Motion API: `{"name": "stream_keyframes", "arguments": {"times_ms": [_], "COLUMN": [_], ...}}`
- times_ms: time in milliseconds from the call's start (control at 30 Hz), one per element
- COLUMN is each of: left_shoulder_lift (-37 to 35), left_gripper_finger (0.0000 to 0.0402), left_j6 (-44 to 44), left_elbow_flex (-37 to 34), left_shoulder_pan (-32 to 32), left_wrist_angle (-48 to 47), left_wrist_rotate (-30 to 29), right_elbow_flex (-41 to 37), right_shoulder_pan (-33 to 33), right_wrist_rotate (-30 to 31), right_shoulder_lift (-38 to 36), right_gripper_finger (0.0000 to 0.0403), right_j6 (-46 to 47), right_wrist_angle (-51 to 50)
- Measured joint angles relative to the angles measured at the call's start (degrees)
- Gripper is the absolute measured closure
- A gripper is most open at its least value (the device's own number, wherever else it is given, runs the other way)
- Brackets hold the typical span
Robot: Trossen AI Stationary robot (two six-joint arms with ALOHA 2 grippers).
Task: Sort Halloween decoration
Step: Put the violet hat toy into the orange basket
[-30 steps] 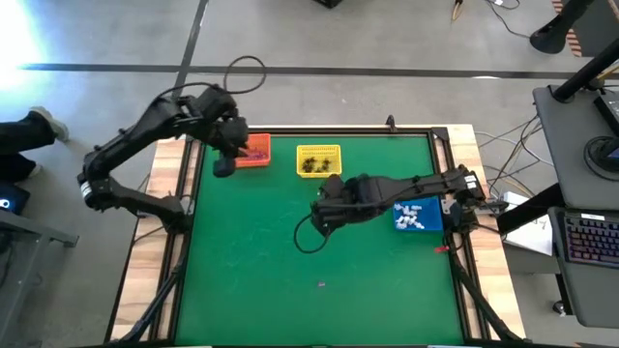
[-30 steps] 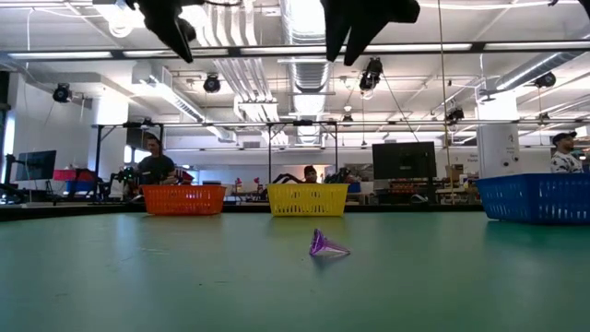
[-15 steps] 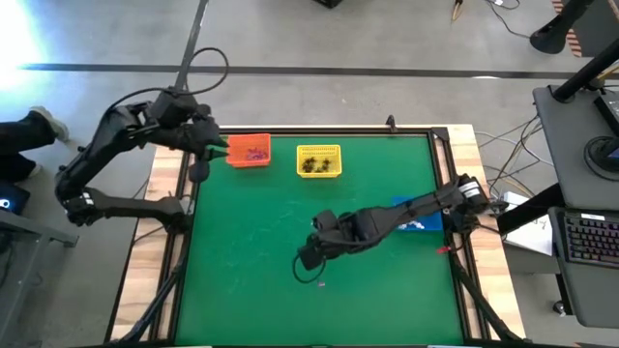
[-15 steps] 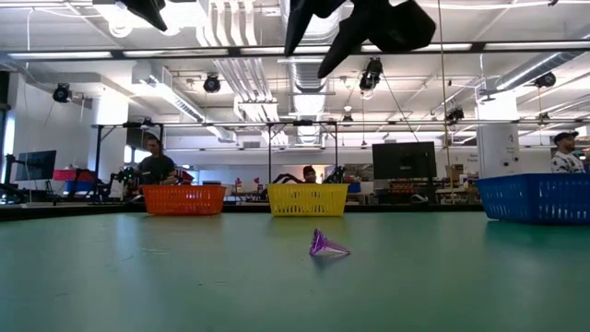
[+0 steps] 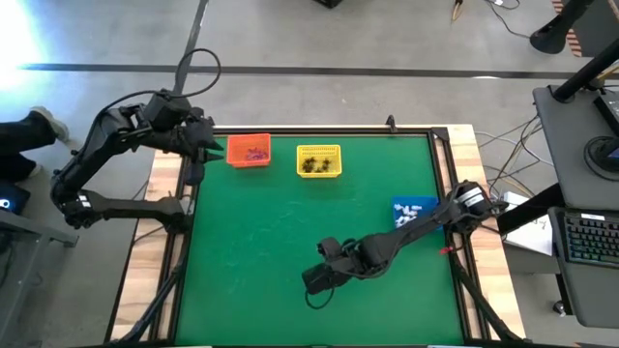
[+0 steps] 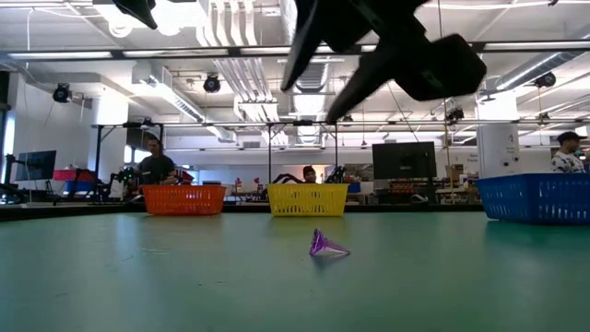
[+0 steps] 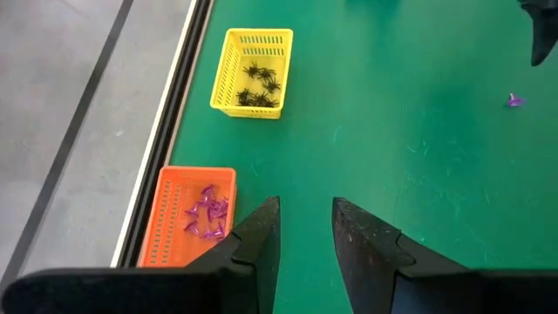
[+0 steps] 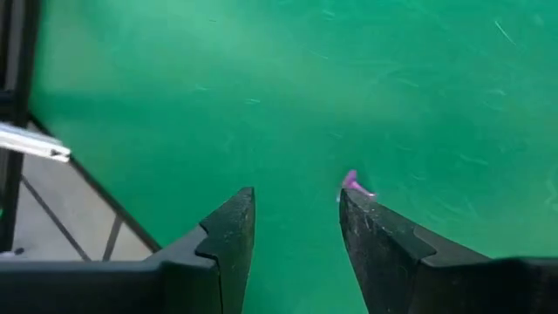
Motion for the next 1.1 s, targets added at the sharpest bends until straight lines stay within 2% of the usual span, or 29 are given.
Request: {"name": "stream_keyframes", "arguments": {"times_ms": [267, 467, 800, 1100], "left_shoulder_lift": [0.17, 0.17, 0.88, 1.62], "left_gripper_finger": [0.0313, 0.0313, 0.0313, 0.0313], "left_j6": [-0.42, -0.42, -0.39, -0.78], "left_elbow_flex": [0.0, 0.0, -0.02, -0.02], "left_shoulder_pan": [0.02, 0.02, 0.0, -0.02], "left_wrist_angle": [0.02, 0.08, 0.15, 0.13], "left_wrist_rotate": [0.03, 0.04, 0.14, 0.13], "right_elbow_flex": [-4.52, -3.87, -0.09, 0.15], "right_shoulder_pan": [0.53, 0.51, 0.51, 0.57], "right_wrist_rotate": [0.54, 0.6, -0.05, -2.08], "right_shoulder_lift": [0.29, 2.93, 9.57, 9.73], "right_gripper_finger": [0.0243, 0.0245, 0.0246, 0.024], "right_j6": [3.44, 1.84, 0.47, 1.91], "right_wrist_angle": [1.85, 7.32, 5.97, 2.74]}}
